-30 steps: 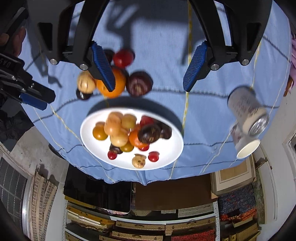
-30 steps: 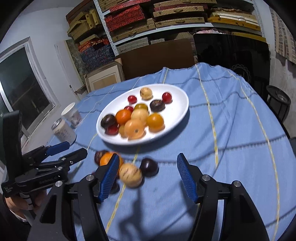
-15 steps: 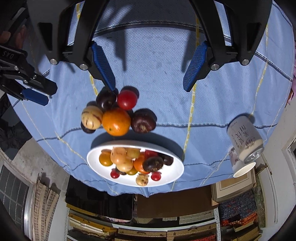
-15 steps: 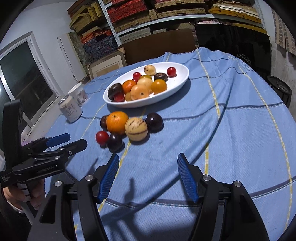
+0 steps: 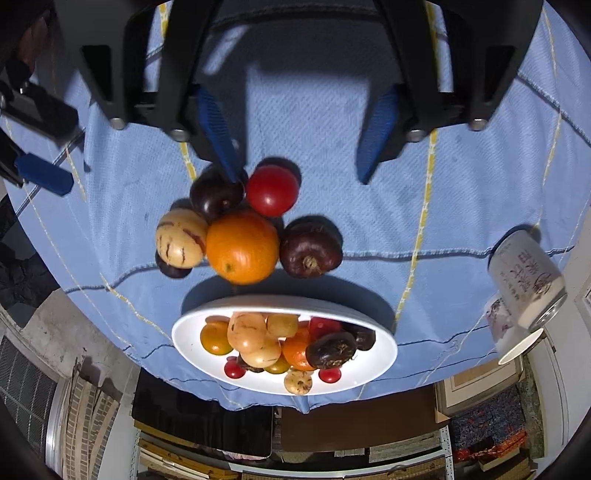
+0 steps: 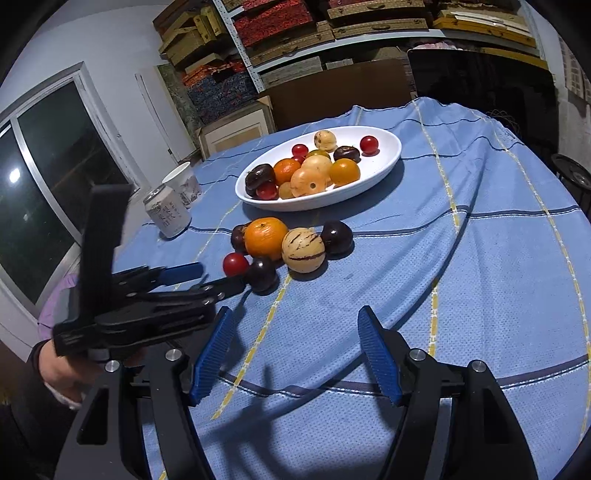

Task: Organize fruits
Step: 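Grasp a red tomato with the left tool while the right grasps a dark brown fruit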

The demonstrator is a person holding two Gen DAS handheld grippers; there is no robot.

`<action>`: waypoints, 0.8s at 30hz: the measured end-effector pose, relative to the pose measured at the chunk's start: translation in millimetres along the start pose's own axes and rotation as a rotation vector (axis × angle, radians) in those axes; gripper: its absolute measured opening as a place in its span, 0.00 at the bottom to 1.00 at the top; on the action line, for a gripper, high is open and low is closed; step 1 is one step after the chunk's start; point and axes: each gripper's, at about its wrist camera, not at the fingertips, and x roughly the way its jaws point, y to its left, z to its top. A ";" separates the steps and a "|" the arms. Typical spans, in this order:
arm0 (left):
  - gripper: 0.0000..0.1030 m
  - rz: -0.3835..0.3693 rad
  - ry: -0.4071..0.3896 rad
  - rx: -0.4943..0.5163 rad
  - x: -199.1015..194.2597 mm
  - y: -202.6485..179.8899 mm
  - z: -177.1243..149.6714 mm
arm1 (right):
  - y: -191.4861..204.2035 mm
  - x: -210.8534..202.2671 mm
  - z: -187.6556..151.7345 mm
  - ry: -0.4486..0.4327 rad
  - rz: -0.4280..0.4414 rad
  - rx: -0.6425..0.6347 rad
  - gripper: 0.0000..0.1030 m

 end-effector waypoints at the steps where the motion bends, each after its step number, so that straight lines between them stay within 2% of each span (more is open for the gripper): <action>1: 0.51 -0.015 0.008 -0.003 2.5 0.3 2.0 | 0.3 -0.1 -0.1 0.000 -0.006 -0.002 0.68; 5: 0.49 -0.047 0.012 -0.011 9.8 4.3 8.3 | -1.2 2.4 -1.0 0.012 -0.020 0.001 0.68; 6: 0.45 -0.053 0.009 -0.003 10.2 3.8 8.2 | -0.5 3.2 -1.6 0.015 -0.024 -0.001 0.68; 7: 0.30 -0.074 0.006 0.007 9.8 2.6 8.0 | 0.8 4.2 -2.3 0.020 -0.028 -0.006 0.68; 8: 0.26 -0.093 0.010 0.011 9.1 1.7 7.9 | 2.7 4.8 -3.0 0.024 -0.032 -0.013 0.68; 13: 0.26 -0.079 -0.014 0.025 -4.2 4.0 0.5 | 14.7 11.7 -4.3 0.048 -0.031 -0.060 0.68; 16: 0.26 -0.089 -0.026 0.020 -16.3 12.9 -5.1 | 24.3 24.0 -2.5 0.091 -0.024 -0.096 0.68; 21: 0.26 -0.090 -0.045 -0.027 -26.5 34.7 -10.5 | 43.2 44.0 6.6 0.128 -0.003 -0.145 0.68; 24: 0.26 -0.122 -0.043 -0.053 -27.6 43.6 -10.2 | 48.9 57.9 12.6 0.143 -0.004 -0.122 0.58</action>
